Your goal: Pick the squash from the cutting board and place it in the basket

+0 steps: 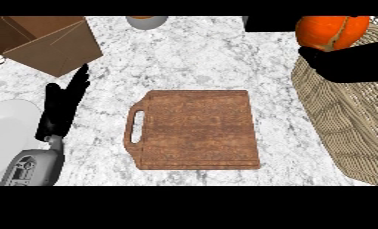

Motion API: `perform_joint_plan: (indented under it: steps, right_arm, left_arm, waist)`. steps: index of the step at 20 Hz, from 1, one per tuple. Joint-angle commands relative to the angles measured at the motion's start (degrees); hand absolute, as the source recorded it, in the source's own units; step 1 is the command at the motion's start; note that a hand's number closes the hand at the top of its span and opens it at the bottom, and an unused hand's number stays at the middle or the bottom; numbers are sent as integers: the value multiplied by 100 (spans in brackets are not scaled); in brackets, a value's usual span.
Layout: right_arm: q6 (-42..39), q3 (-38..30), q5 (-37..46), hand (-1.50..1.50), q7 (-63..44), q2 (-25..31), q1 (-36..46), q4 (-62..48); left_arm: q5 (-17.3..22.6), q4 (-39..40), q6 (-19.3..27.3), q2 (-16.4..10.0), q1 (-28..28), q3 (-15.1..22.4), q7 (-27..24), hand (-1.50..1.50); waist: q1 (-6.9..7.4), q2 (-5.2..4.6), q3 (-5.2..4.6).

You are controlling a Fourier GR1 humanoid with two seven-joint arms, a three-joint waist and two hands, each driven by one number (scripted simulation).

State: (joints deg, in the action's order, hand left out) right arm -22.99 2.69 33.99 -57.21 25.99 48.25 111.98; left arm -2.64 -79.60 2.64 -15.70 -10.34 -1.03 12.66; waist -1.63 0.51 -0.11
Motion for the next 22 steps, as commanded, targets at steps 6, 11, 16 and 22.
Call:
perform_joint_plan:
  steps: [6,11,16,22]
  right_arm:
    - [-1135,-847,-289,150,260,1326,-759,-471]
    - [-1044,-1979,-543,150,1720,2071,-1387,-977]
    - [-868,-2029,-481,150,2597,1915,-1766,-1472]
    - [-184,-2042,-4,150,3689,1645,-2670,-1821]
  left_arm:
    - [67,298,-164,-3,80,-125,-456,0]
    - [-363,-228,238,299,-83,260,227,0]
    - [-225,-303,-40,256,162,135,-30,0]
    - [-174,-90,-122,265,-463,-5,423,0]
  waist:
    - [68,-41,7]
    - [94,-33,17]
    - [178,-45,13]
    - [157,-55,14]
